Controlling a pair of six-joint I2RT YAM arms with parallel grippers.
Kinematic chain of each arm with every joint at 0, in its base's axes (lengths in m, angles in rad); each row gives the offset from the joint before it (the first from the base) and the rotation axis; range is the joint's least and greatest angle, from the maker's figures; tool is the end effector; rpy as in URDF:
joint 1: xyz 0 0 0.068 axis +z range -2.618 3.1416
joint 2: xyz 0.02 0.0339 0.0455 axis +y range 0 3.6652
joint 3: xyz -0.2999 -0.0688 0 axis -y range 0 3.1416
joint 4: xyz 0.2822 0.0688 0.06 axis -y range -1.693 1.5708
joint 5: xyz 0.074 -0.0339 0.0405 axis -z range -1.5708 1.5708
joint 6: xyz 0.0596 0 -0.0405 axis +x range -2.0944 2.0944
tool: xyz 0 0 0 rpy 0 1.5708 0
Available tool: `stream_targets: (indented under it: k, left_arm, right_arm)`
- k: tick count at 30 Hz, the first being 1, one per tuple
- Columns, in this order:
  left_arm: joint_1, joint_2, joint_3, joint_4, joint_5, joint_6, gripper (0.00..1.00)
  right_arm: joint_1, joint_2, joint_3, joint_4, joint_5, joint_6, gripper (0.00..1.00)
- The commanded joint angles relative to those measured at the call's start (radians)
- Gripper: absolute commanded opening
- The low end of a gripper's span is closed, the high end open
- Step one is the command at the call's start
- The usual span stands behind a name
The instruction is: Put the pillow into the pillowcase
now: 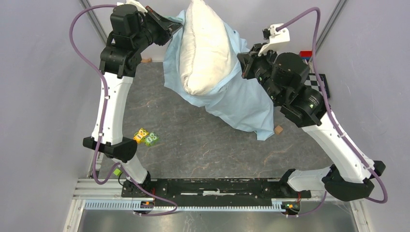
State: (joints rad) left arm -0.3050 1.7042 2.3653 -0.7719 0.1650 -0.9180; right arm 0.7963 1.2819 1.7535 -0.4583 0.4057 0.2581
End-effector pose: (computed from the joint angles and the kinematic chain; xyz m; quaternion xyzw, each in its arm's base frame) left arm 0.3574 -0.1228 0.6167 -0.1717 0.7246 -0.4318 0.5089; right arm 0.2178 0.1890 0.5843 -0.0447 0.7014 0.2285 0.6737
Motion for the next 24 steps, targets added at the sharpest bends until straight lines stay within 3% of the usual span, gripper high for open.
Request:
stream_targets:
  k: [1,4,9,12,15,17,20,24]
  left_arm:
    - [0.002,-0.057,0.022,0.102,0.023,0.042,0.03]
    - [0.001,-0.055,0.025,0.102,0.046,0.054,0.03]
    - [0.000,-0.055,0.100,0.105,0.183,0.054,0.03]
    - [-0.003,-0.112,0.143,0.321,0.211,-0.044,0.03]
    - [-0.003,-0.141,0.190,0.578,0.120,-0.160,0.03]
    - [-0.003,-0.118,0.261,0.611,0.031,-0.210,0.03]
    - [-0.003,-0.117,0.225,0.573,-0.062,-0.248,0.03]
    - [-0.003,-0.091,0.170,0.384,0.035,-0.203,0.03]
  right_arm:
    - [-0.003,-0.026,0.021,0.015,0.020,-0.024,0.00]
    - [-0.003,-0.005,0.068,0.015,-0.012,-0.039,0.00]
    - [-0.004,0.012,0.136,0.174,-0.095,-0.110,0.00]
    - [-0.003,0.035,0.196,0.246,-0.055,-0.159,0.00]
    - [-0.002,0.036,0.203,0.268,-0.123,-0.134,0.00]
    - [-0.002,0.009,0.166,0.295,-0.133,-0.128,0.00]
    - [-0.002,-0.041,0.149,0.363,-0.097,-0.177,0.00]
    - [-0.002,-0.037,0.266,0.436,0.001,-0.277,0.00]
